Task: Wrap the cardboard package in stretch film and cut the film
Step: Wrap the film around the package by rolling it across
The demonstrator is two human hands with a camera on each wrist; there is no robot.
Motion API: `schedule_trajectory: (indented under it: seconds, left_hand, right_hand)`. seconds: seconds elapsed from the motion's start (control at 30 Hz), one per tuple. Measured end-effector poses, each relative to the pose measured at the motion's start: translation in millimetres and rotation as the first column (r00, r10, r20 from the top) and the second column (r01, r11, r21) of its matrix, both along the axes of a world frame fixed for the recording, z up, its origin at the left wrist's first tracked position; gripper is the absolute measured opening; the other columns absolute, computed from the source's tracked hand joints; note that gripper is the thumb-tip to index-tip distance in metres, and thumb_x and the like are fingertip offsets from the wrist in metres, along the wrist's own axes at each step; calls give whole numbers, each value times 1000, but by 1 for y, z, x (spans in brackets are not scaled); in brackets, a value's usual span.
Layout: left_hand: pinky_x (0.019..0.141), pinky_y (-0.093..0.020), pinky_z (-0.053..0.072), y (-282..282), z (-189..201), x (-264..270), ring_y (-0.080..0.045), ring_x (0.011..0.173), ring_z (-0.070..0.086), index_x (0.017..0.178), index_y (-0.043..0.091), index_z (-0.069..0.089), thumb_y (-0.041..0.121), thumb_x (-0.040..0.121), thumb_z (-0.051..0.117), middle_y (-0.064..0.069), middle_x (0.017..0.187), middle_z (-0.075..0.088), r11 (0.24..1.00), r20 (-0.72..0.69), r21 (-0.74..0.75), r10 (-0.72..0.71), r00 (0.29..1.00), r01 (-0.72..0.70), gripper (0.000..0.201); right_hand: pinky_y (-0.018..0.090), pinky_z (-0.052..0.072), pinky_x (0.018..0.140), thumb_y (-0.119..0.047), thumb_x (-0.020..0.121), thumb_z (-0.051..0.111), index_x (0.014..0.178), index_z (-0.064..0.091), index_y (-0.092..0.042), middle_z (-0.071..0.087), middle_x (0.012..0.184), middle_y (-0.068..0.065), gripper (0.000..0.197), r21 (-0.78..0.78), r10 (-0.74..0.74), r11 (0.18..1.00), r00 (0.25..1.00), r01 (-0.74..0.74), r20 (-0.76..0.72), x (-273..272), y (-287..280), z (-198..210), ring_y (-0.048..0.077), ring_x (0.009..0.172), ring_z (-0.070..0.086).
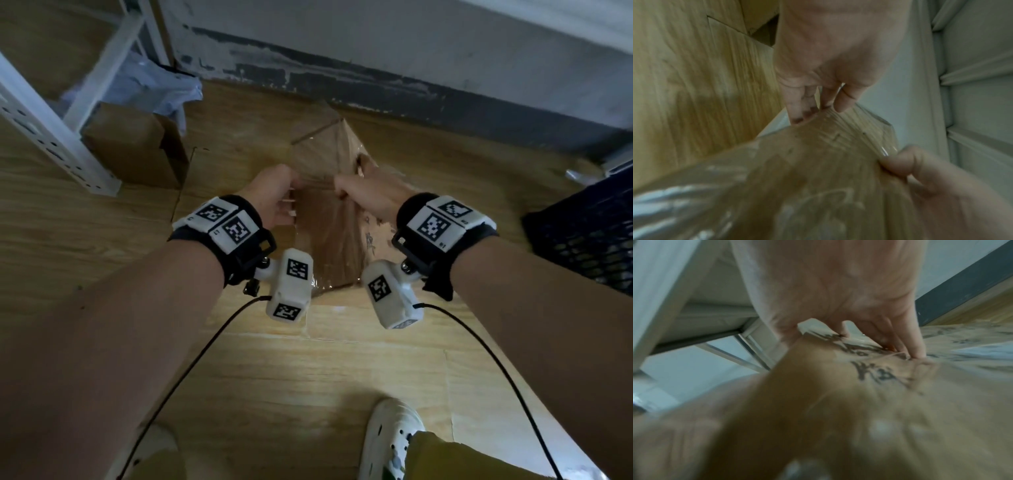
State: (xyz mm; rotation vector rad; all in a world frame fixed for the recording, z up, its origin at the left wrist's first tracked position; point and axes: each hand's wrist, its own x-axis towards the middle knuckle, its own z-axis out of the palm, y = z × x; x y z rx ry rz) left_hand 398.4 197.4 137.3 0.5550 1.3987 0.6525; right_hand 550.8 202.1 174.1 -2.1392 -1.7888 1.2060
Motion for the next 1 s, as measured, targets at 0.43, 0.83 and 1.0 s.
schedule_trajectory:
  seconds: [0.43, 0.83, 1.0]
  left_hand:
    - [50, -30, 57, -10, 70, 40, -13, 48, 65, 84, 8, 55, 0, 86, 40, -1, 57, 64, 989, 220, 141, -66, 973, 36, 17]
    - [88, -45, 52, -13, 78, 103, -29, 85, 58, 73, 6, 50, 1, 84, 38, -12, 79, 56, 990, 389, 106, -123, 913, 89, 17]
    - [80, -30, 55, -14, 63, 116, -22, 81, 59, 78, 4, 55, -5, 92, 35, -12, 85, 60, 986, 420, 127, -156, 894, 112, 26]
  right_hand:
    - [29, 50, 83, -33, 96, 51, 132, 50, -17, 57, 126, 3, 39, -42, 137, 991, 964, -131, 227, 55, -12, 93, 23, 110, 59]
    - [55, 35, 105, -53, 66, 81, 149, -25, -31, 14, 151, 23, 136, 73, -26, 997, 751, -30, 660, 60, -54, 65, 40, 137, 25]
    - [43, 43, 97, -39, 70, 79, 151, -13, -37, 29, 144, 24, 122, 207, -107, 978, 803, -21, 586, 97, -54, 77, 42, 127, 42]
